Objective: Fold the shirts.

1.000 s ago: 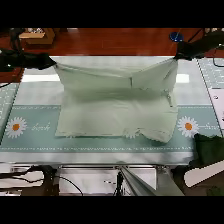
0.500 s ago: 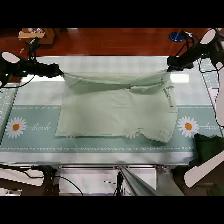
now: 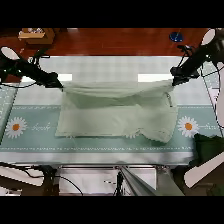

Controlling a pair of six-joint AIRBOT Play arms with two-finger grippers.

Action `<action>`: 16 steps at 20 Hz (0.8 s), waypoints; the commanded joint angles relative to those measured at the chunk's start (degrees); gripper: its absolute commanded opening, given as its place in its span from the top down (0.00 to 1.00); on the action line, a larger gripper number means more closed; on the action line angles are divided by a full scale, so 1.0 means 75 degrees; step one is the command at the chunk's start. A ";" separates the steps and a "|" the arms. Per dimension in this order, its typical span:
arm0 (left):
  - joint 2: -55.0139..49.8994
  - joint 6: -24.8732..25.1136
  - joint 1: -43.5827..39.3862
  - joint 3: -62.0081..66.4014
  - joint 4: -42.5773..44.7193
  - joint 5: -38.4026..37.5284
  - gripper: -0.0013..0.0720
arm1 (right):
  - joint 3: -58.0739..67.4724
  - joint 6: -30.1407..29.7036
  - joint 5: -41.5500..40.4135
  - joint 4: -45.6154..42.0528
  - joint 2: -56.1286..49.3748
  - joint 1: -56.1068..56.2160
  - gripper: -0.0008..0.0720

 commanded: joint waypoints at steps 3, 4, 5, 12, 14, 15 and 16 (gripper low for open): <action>-0.0481 -0.0181 -0.0134 0.0026 0.0166 0.0181 0.95 | -0.0729 0.0114 -0.0312 0.0402 -0.0143 0.0009 0.94; -0.0475 -0.0178 -0.0143 0.0047 0.0134 0.0216 0.95 | -0.0799 0.0111 -0.0428 0.0396 -0.0143 0.0009 0.94; -0.0460 -0.0169 -0.0134 0.0108 0.0125 0.0137 0.91 | -0.0801 0.0087 -0.0446 0.0399 -0.0134 0.0003 0.87; 0.0105 -0.0303 0.1239 -0.0055 0.0283 -0.2151 0.52 | -0.1553 -0.0586 0.0189 0.0187 0.1294 -0.1105 0.49; 0.0699 -0.0105 0.1804 -0.1306 0.0131 -0.1982 0.51 | -0.2891 -0.0635 -0.0280 0.0367 0.2092 -0.1766 0.49; 0.1043 -0.0020 0.2069 -0.2063 0.0105 -0.1932 0.51 | -0.3724 -0.0816 -0.0560 0.0624 0.2515 -0.2151 0.42; 0.1419 0.0099 0.2308 -0.2833 -0.0087 -0.1786 0.51 | -0.4520 -0.0994 -0.0822 0.0924 0.2879 -0.2509 0.37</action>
